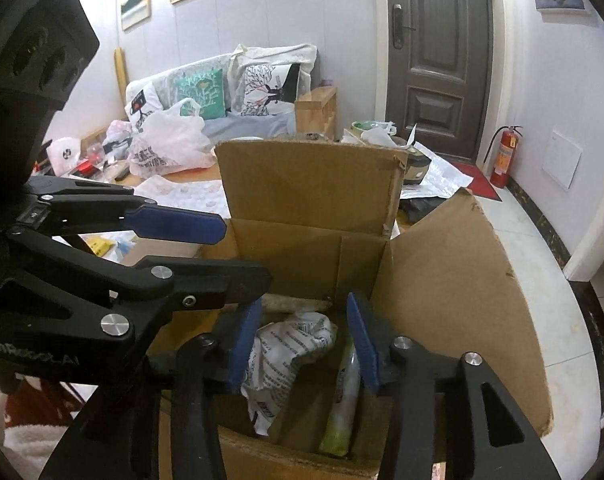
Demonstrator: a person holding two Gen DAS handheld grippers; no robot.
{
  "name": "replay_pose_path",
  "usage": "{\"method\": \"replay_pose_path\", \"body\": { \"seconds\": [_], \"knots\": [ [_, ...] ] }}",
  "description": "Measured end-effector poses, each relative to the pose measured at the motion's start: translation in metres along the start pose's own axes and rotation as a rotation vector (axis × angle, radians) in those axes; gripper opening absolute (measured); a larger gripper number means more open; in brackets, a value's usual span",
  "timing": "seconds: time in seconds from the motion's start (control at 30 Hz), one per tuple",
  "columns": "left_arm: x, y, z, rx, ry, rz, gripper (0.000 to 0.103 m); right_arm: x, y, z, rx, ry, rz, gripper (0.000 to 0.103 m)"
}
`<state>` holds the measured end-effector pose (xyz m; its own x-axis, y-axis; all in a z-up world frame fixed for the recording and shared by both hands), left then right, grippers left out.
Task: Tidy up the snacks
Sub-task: 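Carry both packets into the cardboard box and open both grippers, then withdraw both grippers from the box back over the snacks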
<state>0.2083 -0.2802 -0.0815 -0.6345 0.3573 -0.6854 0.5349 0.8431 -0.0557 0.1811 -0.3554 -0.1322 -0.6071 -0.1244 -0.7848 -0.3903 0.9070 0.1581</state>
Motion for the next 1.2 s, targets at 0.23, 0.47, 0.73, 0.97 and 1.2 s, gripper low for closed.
{"method": "replay_pose_path", "body": {
  "seconds": [0.23, 0.47, 0.73, 0.97, 1.2],
  "knots": [
    [0.002, 0.007, -0.019, -0.018, -0.028, -0.012, 0.057, -0.002, 0.006, -0.005, -0.01, -0.004, -0.004, 0.043],
    [0.012, 0.034, -0.062, -0.067, -0.086, -0.057, 0.061, -0.012, 0.039, -0.018, -0.037, -0.028, -0.047, 0.043],
    [0.049, 0.096, -0.129, -0.17, -0.149, -0.133, 0.066, -0.027, 0.111, -0.024, -0.115, -0.053, -0.109, 0.043],
    [0.099, 0.157, -0.166, -0.255, -0.163, -0.213, 0.066, -0.029, 0.187, -0.007, -0.213, -0.025, -0.155, 0.043],
    [0.155, 0.214, -0.171, -0.291, -0.142, -0.299, 0.066, -0.017, 0.248, 0.034, -0.252, 0.068, -0.205, 0.043]
  ]
}}
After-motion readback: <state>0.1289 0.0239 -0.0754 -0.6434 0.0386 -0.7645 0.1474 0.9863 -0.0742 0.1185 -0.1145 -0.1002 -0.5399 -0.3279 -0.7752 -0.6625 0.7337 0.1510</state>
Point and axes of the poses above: each gripper's, at about its wrist camera, not at the fingertips, and z roughly the way its jaws point, y to its left, x to its underside, the point moved 10 cm from there along z, roughly the way its jaws point, and after that the axes turned 6 degrees about -x, right-handed, at the moved point
